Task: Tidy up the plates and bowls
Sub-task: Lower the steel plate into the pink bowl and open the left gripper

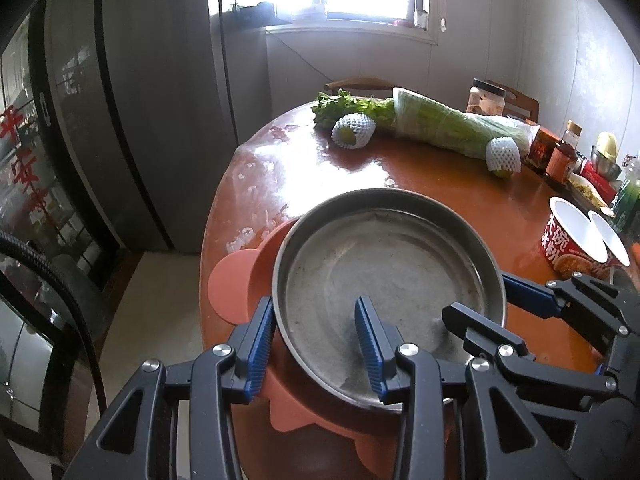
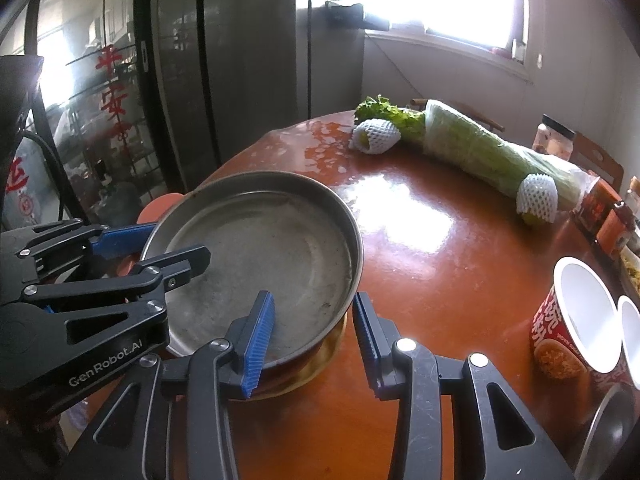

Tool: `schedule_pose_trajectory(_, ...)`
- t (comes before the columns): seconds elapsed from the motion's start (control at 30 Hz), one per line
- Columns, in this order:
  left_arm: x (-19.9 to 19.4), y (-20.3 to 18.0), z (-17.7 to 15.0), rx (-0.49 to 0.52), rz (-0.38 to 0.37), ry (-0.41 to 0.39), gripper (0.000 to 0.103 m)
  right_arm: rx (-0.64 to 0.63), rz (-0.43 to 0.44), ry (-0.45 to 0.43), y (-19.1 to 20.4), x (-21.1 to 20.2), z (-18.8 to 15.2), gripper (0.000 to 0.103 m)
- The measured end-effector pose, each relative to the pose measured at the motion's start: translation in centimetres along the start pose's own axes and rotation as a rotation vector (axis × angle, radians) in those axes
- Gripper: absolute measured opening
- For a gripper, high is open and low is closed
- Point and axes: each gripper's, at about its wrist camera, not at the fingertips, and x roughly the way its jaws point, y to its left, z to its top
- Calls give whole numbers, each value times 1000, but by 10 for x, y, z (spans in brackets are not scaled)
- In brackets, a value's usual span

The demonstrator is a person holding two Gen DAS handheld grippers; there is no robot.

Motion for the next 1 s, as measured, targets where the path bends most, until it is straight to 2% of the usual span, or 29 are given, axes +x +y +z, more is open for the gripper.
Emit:
schedule_pose_trajectory(0.1, -3, -1, 0, 3, 5, 0, 41, 6, 6, 5, -1, -1, -1, 43)
schedule_pose_trajectory(0.43, -8, 2, 0, -13, -12, 3, 44, 32, 9, 8, -3, -5, -2, 54)
schedule_pose_trajectory(0.57, -13, 3, 0, -24, -12, -3, 50, 38, 13, 3, -4, -11, -3, 57)
schedule_pose_trajectory(0.83, -19, 5, 0, -28, -11, -10, 53, 38, 9, -5, -5, -17, -3, 61)
schedule_pose_trajectory(1.0, -27, 7, 1, -51, -27, -20, 60, 57, 31, -13, -7, -26, -2, 63)
